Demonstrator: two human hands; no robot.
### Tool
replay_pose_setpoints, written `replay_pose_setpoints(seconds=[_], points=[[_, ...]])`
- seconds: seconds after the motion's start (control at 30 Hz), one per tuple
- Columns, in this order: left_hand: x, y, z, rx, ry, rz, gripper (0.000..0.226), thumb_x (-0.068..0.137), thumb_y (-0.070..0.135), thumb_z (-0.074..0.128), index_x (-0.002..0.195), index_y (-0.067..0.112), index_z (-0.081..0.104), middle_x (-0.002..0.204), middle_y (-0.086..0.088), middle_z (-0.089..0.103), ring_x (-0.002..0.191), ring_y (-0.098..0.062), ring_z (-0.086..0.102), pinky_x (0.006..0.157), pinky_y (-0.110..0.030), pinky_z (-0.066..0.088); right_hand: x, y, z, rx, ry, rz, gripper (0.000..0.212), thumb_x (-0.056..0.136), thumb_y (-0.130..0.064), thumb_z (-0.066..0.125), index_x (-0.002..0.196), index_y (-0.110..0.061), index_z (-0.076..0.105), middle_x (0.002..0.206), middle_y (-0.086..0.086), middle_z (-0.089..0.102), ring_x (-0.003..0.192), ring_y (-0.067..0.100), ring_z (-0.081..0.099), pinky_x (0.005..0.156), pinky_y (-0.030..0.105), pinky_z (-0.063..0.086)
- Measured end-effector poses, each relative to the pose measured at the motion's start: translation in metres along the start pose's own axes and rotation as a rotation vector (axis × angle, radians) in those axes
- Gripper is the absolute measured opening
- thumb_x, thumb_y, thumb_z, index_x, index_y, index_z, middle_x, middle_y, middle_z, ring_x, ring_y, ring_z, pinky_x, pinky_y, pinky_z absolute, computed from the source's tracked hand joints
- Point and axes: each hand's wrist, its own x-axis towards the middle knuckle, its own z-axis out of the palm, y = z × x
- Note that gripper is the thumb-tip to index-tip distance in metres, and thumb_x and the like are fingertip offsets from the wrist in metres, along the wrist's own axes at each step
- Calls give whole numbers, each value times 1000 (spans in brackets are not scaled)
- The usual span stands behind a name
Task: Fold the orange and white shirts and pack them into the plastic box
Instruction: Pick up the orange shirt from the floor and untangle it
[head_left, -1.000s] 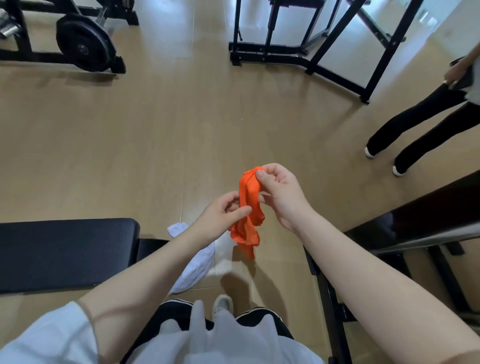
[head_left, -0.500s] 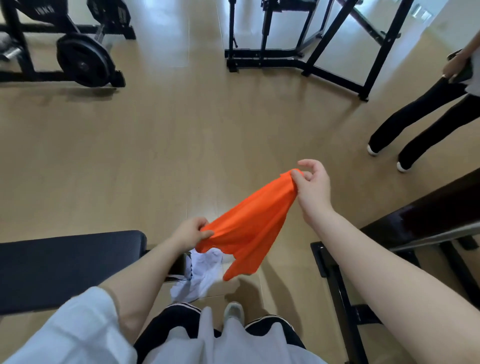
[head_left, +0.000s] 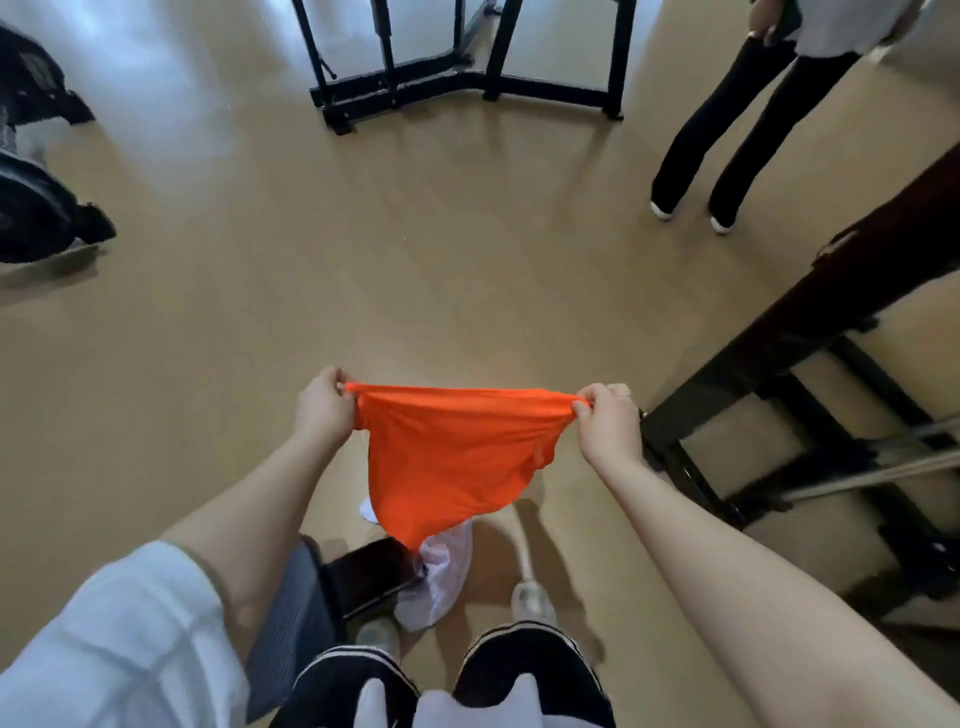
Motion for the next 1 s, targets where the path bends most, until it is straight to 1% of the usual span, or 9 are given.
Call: replay_pose_setpoints(seconds=[0.1, 0.17, 0.23, 0.43, 0.53, 0.63, 0.73, 0.8, 1.0], points=[[22, 8, -2, -198, -79, 10, 21, 89, 1, 47, 108, 7, 55, 82, -7, 55, 63, -20, 50, 48, -14, 39, -13, -3, 19, -7, 47, 57, 18, 94, -16, 43, 99, -8, 59, 112, 14, 57, 107, 33, 52, 90, 38, 39], [32, 8, -1, -203, -187, 13, 12, 87, -2, 49, 84, 5, 58, 69, -8, 54, 47, -10, 51, 40, -9, 36, -28, -2, 30, 35, 53, 102, 17, 95, -15, 41, 99, -8, 56, 105, 14, 60, 100, 33, 55, 82, 38, 41], [39, 8, 0, -177, -280, 43, 28, 86, -5, 48, 63, 11, 50, 58, -6, 47, 28, -3, 43, 30, -6, 27, -49, 1, 36, 102, 115, 173, 15, 95, -13, 40, 96, -9, 54, 94, 10, 60, 91, 29, 55, 74, 35, 40], [44, 7, -10, -246, -378, 235, 24, 87, 4, 44, 70, 18, 52, 68, -5, 56, 64, -17, 53, 52, -16, 42, -109, -12, 33, 209, 298, 237, 21, 95, -11, 42, 105, -7, 60, 97, 1, 57, 91, 15, 50, 79, 26, 37], [45, -27, -24, 257, -260, 563, 17, 88, 10, 47, 94, 11, 62, 88, -20, 66, 88, -36, 60, 72, -38, 47, -137, -16, 48, 105, 228, 174, 23, 93, -10, 45, 105, -7, 64, 107, 8, 66, 102, 23, 57, 87, 30, 40], [47, -89, -42, 760, -227, 908, 26, 89, 7, 48, 110, 12, 62, 102, -17, 67, 105, -34, 54, 80, -39, 41, -166, -20, 86, 21, 52, 158, 21, 89, -9, 48, 99, -7, 66, 104, 14, 68, 101, 30, 58, 82, 33, 41], [42, -149, -56, 1061, -277, 920, 34, 92, 11, 42, 123, 20, 52, 117, -1, 64, 119, -24, 45, 86, -33, 35, -204, -28, 135, 30, -144, 159, 17, 80, -6, 51, 88, -8, 66, 90, 15, 68, 88, 31, 59, 70, 33, 40], [33, -184, -64, 1165, -315, 898, 33, 92, 12, 42, 122, 21, 52, 117, 2, 62, 115, -23, 48, 82, -31, 37, -234, -30, 165, 22, -245, 153, 17, 76, -4, 52, 83, -13, 65, 77, 8, 62, 77, 25, 54, 64, 28, 34], [-15, -285, -100, 1057, -399, 605, 27, 84, -5, 41, 104, 6, 54, 103, -14, 52, 92, -35, 59, 63, -35, 42, -319, -34, 238, 69, -376, 164, 13, 75, -2, 55, 74, -15, 53, 71, 3, 52, 70, 21, 45, 53, 21, 31]])
